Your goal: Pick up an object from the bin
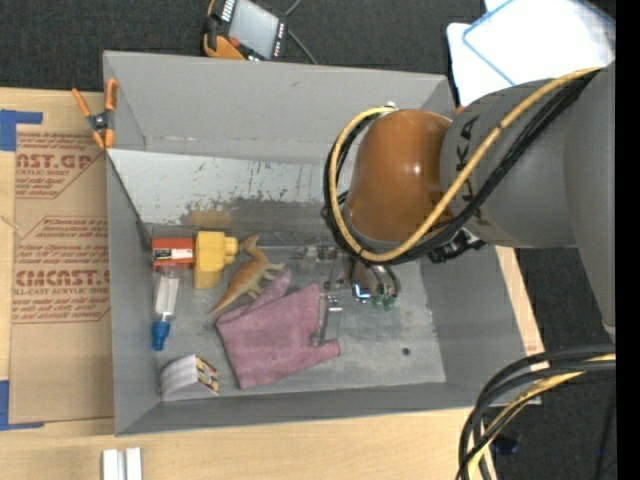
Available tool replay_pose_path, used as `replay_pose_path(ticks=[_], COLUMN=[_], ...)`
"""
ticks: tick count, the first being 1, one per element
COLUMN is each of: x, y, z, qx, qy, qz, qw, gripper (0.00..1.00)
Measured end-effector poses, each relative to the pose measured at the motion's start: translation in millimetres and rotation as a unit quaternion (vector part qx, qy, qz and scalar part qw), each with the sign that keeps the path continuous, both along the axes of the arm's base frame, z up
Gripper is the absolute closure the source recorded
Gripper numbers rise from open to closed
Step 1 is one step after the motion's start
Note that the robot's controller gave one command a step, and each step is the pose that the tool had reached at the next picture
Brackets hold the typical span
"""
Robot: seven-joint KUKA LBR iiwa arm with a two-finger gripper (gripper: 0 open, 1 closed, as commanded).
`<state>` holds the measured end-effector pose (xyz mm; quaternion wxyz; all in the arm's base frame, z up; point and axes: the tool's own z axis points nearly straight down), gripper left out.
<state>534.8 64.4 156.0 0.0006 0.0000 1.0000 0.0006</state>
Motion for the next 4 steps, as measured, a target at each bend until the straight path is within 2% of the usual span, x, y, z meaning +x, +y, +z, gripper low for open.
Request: replay_pose_path(ticks=[1,2,3,4], x=[0.0,-17.4,-13.2,11.2], y=[0.1,53.1,54.1,92.5], z=[-0.1,-89.2,-83.4,-84.3], qx=[0.0,0.001,0.0,0.0], qy=[0.0,-0.0002,-0.001,-0.0039], qz=[0.0,-0.013,0.005,0.027], qw=[1.0,0.9999,1.0,0.9996], gripper=[0.0,0.0,0.0,1.0])
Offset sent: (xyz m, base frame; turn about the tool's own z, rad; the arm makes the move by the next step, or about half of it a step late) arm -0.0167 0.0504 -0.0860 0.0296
